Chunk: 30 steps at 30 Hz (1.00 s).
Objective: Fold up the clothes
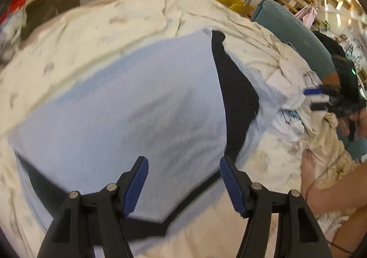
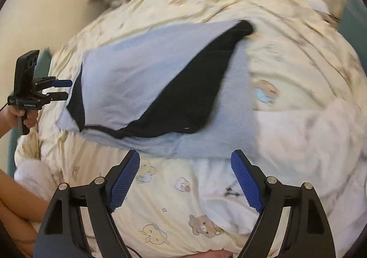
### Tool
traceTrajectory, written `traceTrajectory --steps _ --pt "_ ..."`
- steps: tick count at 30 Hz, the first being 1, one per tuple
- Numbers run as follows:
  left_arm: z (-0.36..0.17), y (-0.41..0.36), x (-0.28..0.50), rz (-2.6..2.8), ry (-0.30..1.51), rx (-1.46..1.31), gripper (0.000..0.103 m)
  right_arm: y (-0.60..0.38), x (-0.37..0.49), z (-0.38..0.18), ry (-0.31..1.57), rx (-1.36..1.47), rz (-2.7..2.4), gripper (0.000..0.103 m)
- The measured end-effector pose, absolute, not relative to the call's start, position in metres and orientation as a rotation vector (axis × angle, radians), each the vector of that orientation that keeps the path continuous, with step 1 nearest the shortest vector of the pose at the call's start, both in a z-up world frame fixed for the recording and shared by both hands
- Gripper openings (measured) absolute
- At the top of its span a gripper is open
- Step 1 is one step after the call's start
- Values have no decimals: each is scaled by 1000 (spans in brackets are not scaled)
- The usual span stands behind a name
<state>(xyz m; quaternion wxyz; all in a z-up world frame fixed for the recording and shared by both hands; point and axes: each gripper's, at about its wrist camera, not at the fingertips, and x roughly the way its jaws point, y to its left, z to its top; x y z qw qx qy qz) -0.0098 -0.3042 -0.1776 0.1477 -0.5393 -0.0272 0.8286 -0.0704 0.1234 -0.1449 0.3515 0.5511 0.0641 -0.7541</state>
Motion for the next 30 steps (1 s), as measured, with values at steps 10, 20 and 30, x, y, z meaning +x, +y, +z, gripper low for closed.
traceTrajectory --steps 10,20,30 --pt "-202 -234 -151 2275 166 -1453 66 160 -78 -190 141 1434 -2039 83" --pt "-226 -178 -263 2175 237 -1477 66 150 -141 -232 -70 1516 -2033 62" --pt "-238 -129 -343 2143 285 -1465 69 161 -150 -255 -302 1581 -1842 54"
